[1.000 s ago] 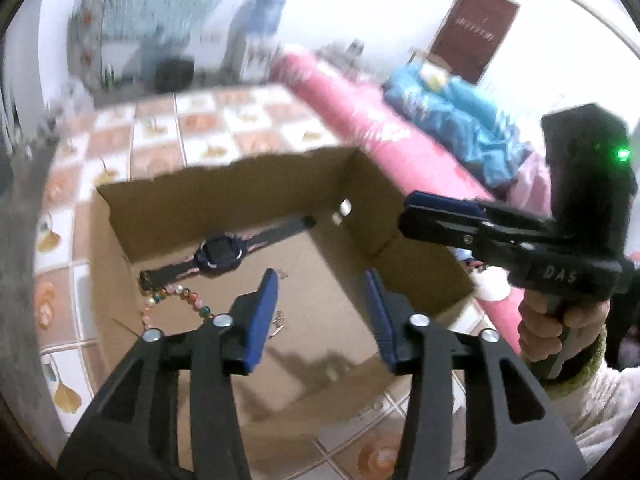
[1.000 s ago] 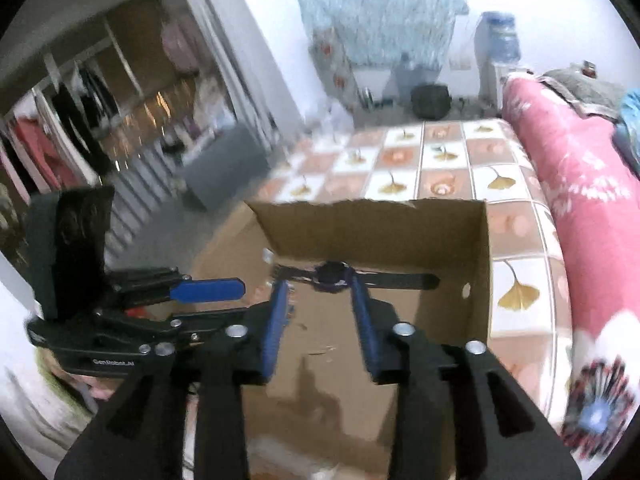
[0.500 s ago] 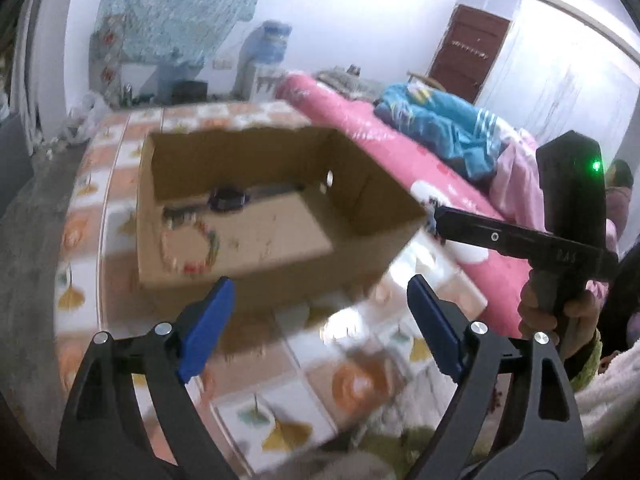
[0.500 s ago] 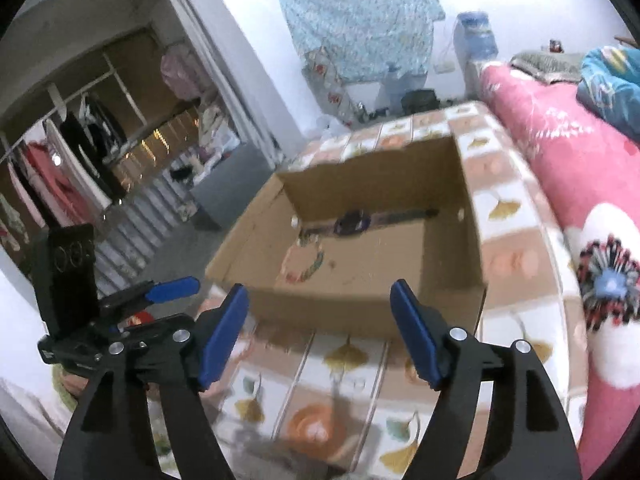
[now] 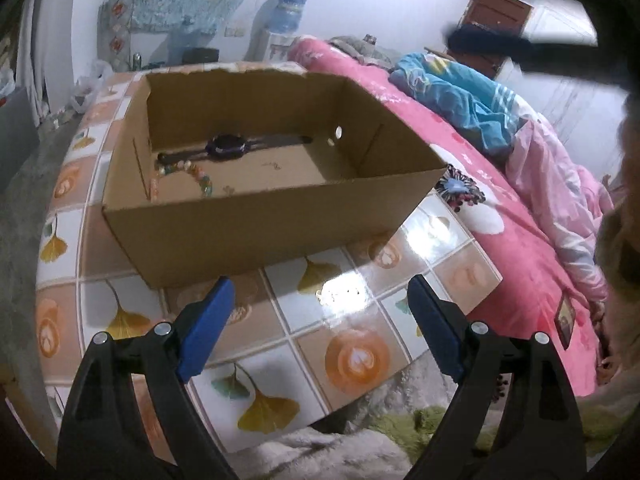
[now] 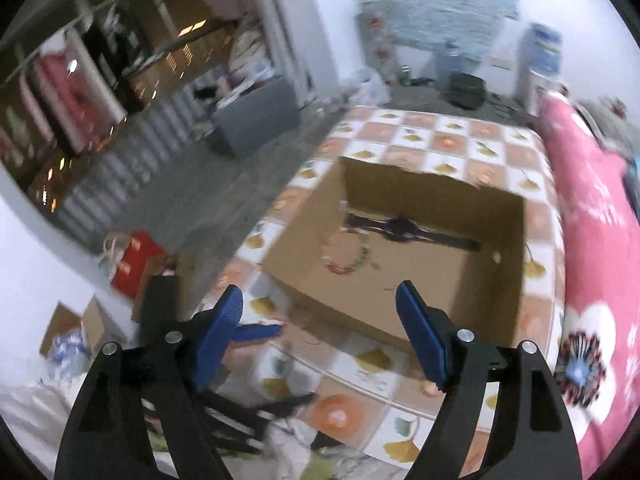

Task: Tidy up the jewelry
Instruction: 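Withdraw both open tools from the box back over the table charms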

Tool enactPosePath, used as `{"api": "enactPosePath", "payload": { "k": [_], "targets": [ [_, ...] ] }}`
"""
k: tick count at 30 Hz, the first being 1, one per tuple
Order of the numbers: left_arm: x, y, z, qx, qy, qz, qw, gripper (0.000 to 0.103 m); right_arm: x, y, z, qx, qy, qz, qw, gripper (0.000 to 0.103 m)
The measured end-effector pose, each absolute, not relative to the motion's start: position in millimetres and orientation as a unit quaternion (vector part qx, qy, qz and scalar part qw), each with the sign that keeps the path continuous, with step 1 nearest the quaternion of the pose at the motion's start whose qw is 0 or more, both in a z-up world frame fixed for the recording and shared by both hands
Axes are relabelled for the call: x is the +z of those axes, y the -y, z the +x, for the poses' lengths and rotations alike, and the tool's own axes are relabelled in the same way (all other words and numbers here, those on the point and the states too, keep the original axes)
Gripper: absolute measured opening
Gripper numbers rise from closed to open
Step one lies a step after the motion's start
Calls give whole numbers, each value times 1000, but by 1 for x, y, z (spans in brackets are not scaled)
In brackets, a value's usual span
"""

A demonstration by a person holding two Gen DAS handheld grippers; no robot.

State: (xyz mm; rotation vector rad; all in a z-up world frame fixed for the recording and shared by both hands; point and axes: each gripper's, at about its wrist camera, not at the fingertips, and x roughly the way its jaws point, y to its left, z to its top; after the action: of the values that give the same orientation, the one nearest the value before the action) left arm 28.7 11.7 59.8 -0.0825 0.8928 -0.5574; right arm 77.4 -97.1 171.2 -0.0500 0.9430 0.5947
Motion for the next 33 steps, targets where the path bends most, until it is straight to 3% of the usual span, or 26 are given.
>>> {"api": "enactPosePath", "payload": {
  "k": [6, 19, 23, 33],
  "targets": [
    [64, -3, 28, -259, -420, -31, 869, 84, 182, 62, 57, 327, -441, -62, 833, 77],
    [62, -8, 21, -254, -415, -34, 873, 84, 205, 70, 58, 329, -428, -14, 842, 77],
    [53, -24, 18, -240, -419, -50, 874, 84, 182, 86, 64, 333, -447, 24, 830, 77],
    [15, -38, 12, -218, -430, -34, 875, 84, 62, 181, 30, 204, -406, 65, 889, 77]
  ]
}}
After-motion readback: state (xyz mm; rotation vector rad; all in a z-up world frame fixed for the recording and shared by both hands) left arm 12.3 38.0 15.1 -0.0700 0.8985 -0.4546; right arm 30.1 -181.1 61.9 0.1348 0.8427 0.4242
